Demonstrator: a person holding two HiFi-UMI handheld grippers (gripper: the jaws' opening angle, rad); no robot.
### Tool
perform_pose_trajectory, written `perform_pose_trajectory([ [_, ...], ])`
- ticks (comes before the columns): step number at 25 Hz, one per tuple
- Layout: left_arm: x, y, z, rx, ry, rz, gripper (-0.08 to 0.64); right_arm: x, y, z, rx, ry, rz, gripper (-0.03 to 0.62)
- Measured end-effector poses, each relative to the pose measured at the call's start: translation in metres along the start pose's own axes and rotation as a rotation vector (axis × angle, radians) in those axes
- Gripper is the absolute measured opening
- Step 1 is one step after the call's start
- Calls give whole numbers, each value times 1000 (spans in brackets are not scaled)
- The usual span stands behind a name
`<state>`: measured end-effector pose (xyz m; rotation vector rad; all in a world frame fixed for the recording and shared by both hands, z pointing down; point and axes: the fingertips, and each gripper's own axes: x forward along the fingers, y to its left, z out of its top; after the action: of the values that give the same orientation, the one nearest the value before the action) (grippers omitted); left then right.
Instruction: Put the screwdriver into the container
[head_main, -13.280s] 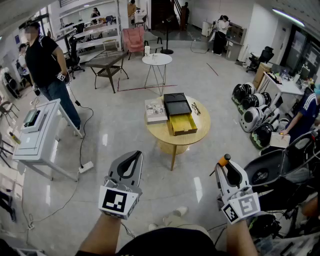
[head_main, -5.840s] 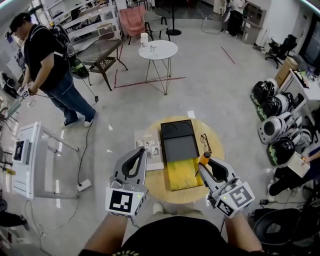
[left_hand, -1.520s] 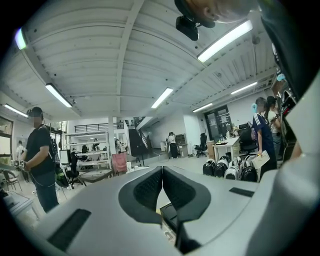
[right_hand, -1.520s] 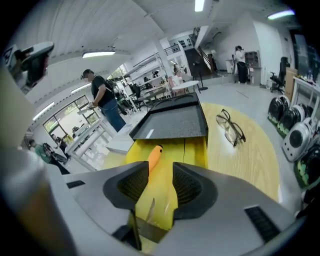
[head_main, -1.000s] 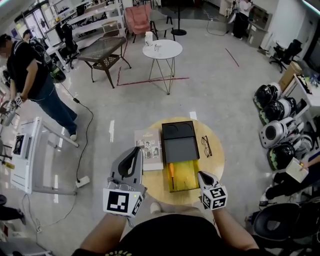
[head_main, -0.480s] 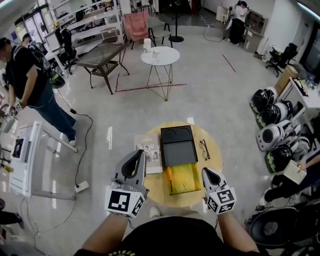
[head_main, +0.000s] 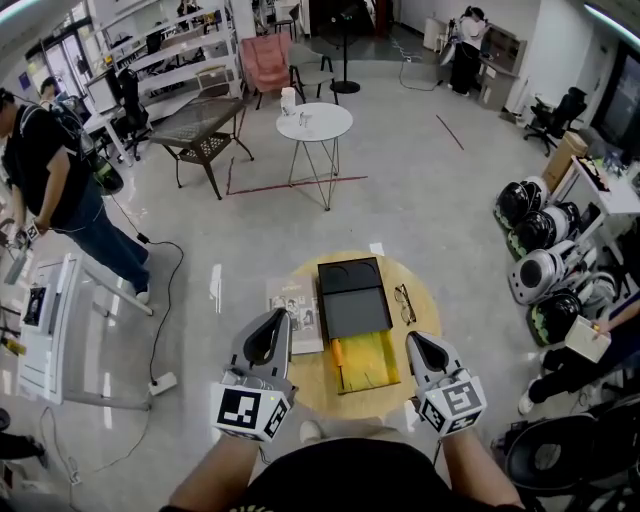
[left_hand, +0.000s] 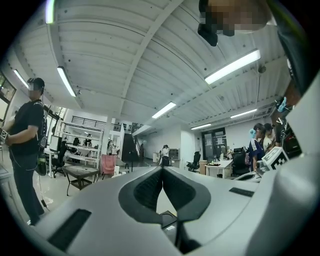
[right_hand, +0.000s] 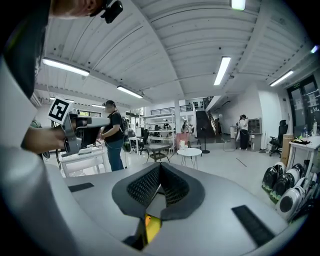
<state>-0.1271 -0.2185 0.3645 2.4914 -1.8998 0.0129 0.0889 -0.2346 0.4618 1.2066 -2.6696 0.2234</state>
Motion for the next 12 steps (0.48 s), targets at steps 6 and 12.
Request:
perform_pose_trajectory([
  [6, -2, -3, -5, 58, 22, 9, 17, -10, 0, 25, 7, -27, -11, 14],
  [12, -4, -3, -2, 125, 32, 9, 17, -18, 2, 50, -1, -69, -24, 14],
])
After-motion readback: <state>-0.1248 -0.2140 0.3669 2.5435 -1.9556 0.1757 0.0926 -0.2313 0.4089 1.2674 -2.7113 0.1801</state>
